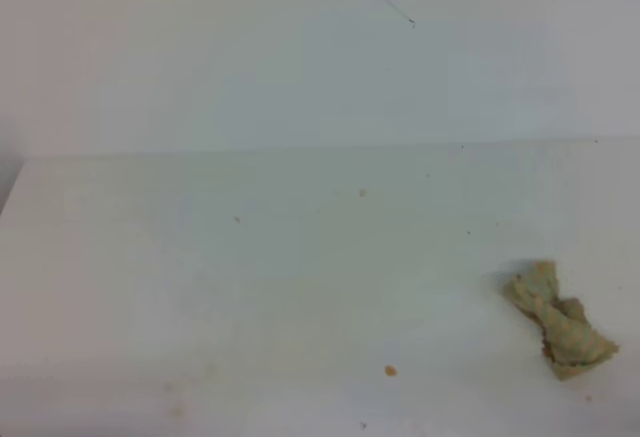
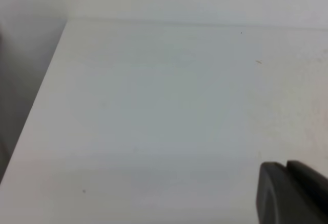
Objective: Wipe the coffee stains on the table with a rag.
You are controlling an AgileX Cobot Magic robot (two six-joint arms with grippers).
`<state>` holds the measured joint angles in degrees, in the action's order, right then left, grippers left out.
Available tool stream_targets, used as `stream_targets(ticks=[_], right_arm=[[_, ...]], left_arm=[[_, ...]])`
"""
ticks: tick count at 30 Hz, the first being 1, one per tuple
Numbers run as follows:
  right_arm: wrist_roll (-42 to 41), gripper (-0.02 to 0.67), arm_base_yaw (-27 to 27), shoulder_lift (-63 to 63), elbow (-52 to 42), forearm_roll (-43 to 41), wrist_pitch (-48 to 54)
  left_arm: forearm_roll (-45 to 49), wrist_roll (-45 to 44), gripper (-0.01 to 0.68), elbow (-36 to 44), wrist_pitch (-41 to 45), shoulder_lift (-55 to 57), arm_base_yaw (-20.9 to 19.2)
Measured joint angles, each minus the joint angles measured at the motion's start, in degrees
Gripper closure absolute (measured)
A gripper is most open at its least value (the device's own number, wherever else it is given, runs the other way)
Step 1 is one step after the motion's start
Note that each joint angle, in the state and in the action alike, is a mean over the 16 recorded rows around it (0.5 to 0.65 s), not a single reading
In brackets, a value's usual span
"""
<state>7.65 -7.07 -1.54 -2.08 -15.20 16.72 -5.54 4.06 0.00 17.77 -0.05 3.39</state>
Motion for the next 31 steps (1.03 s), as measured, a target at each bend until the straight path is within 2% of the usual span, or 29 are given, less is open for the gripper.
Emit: stream_targets(ticks=[31], right_arm=[[0.0, 0.652, 0.0, 0.5, 0.0, 0.0, 0.0]], left_arm=[[0.0, 0.0, 0.674, 0.7, -0.3, -0.5, 0.0]])
